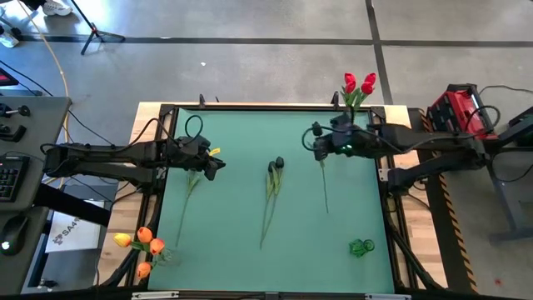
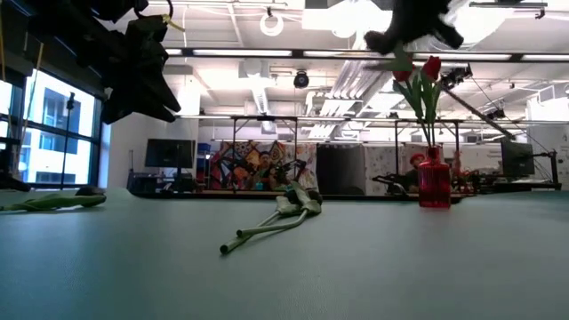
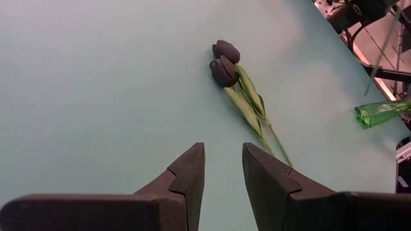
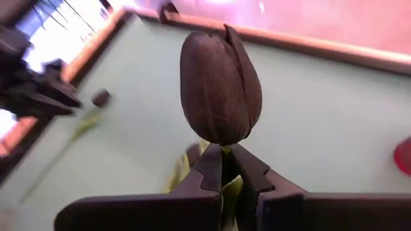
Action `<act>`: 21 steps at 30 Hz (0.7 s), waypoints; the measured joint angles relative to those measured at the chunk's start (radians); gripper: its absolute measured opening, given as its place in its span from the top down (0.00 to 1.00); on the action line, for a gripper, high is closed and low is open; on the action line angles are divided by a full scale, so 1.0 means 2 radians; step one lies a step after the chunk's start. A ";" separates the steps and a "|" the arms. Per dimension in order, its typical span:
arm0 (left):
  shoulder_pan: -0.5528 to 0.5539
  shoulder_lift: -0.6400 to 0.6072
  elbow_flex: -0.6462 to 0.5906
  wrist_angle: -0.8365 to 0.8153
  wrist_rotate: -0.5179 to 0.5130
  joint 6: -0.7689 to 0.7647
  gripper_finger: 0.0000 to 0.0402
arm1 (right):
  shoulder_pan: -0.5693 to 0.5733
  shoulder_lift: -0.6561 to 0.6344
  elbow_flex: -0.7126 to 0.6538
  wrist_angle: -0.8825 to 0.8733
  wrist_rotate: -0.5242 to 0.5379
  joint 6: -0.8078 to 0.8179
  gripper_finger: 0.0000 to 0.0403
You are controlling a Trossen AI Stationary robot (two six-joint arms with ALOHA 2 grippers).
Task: Sort flowers into vase by color
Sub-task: Put the black tulip into the green vase
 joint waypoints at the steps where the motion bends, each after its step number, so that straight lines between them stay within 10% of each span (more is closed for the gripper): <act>1: 0.000 0.000 0.000 0.000 0.000 0.000 0.77 | 0.011 -0.010 0.001 0.001 0.017 0.000 1.00; 9: 0.001 0.000 0.000 0.004 -0.001 0.013 0.77 | 0.118 -0.092 0.000 -0.003 0.125 -0.008 1.00; 21: 0.001 0.000 0.000 0.047 -0.001 0.014 0.77 | 0.206 -0.183 -0.001 -0.004 0.080 -0.043 1.00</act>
